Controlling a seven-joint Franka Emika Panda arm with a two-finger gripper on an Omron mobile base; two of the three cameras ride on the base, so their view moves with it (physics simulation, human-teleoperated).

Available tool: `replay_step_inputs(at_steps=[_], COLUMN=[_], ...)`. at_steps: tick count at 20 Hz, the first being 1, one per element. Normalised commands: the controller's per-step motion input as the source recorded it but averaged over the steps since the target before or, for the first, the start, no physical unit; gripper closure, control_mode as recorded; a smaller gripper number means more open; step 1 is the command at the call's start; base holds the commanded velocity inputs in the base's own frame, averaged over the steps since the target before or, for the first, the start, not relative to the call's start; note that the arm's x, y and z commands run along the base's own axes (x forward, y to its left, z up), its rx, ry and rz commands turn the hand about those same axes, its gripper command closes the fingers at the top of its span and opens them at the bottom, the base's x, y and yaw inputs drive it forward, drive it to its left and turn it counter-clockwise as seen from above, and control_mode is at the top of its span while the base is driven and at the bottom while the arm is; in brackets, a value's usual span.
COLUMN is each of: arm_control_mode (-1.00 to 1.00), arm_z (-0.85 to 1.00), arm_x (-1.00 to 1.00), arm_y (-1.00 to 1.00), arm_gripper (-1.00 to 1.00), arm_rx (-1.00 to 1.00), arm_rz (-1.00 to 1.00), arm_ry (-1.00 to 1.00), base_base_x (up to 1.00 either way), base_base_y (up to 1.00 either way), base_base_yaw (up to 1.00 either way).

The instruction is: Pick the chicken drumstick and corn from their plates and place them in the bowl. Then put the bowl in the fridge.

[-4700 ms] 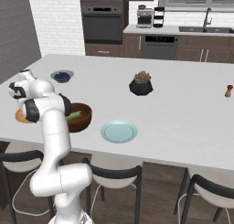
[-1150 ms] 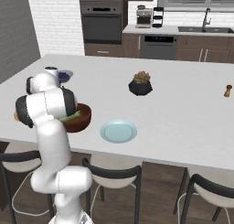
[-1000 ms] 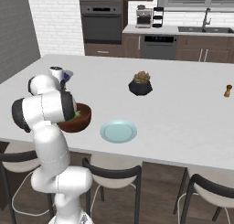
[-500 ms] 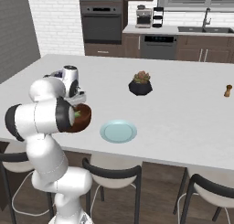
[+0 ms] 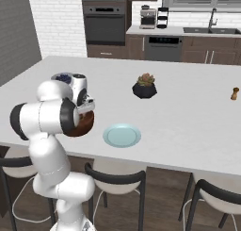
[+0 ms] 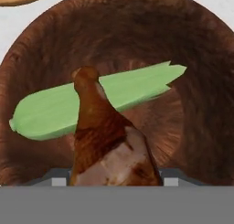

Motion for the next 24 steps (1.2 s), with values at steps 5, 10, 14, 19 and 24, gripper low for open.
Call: replay_step_inputs(at_steps=[5, 10, 14, 19, 24], arm_control_mode=[-1.00, -1.00, -1.00, -1.00, -1.00], arm_z=[-0.29, -0.44, -0.30, 0.05, 0.46], arm_x=[0.13, 0.00, 0.00, 0.00, 0.00], arm_y=[0.01, 0.00, 0.00, 0.00, 0.00], arm_gripper=[-1.00, -1.00, -1.00, -1.00, -1.00], arm_rx=[0.00, -0.01, -0.01, 0.00, 0.00], arm_rz=[0.00, 0.00, 0.00, 0.00, 0.00], arm_ry=[0.00, 0.00, 0.00, 0.01, 0.00], base_base_x=[0.00, 0.00, 0.00, 0.00, 0.00], base_base_y=[0.00, 0.00, 0.00, 0.00, 0.00], base_base_yaw=[0.00, 0.00, 0.00, 0.00, 0.00])
